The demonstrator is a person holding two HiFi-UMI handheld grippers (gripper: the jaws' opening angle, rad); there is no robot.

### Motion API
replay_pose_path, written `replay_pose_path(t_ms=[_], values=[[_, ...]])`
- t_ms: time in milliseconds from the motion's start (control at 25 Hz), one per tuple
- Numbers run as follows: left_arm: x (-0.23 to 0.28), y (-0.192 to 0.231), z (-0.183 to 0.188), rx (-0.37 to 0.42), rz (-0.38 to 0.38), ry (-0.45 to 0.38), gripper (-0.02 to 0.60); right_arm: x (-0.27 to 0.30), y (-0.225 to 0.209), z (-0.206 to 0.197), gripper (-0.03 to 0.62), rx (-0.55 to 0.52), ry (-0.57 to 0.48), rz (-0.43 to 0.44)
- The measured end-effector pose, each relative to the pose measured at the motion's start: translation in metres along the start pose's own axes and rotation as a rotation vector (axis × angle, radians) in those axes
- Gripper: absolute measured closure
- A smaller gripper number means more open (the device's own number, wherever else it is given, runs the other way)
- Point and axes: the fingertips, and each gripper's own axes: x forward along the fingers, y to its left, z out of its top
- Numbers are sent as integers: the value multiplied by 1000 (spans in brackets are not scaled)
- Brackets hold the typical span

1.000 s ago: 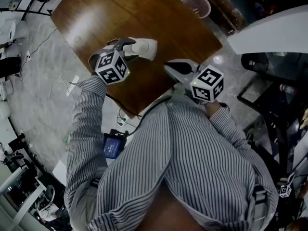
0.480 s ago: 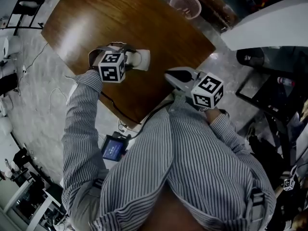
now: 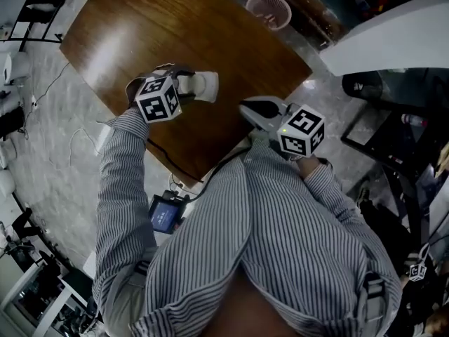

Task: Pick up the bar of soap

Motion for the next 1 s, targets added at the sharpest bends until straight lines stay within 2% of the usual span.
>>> replay_pose_path(t_ms=[280, 360, 480, 560, 680, 800, 1000], values=[[-69, -6, 31, -389, 317, -296, 316, 30, 19, 25, 591, -91, 17, 51], [-90, -6, 41, -543, 383, -466, 316, 41, 21, 35, 591, -128, 23, 36], [-130, -10, 50, -803, 454, -780, 316, 52, 29, 50, 591, -170, 18, 31], [-154, -15, 46, -925, 542, -908, 316, 59, 42, 59, 591, -179, -2, 46], [-173, -27, 28, -1097, 729, -992, 316, 69, 57, 74, 591, -204, -43, 51], [-174, -44, 15, -1242, 841, -1070, 316, 73, 63, 79, 591, -228, -66, 21], [-178, -64, 18, -1297, 903, -1177, 316, 78, 71, 69, 591, -236, -54, -15]])
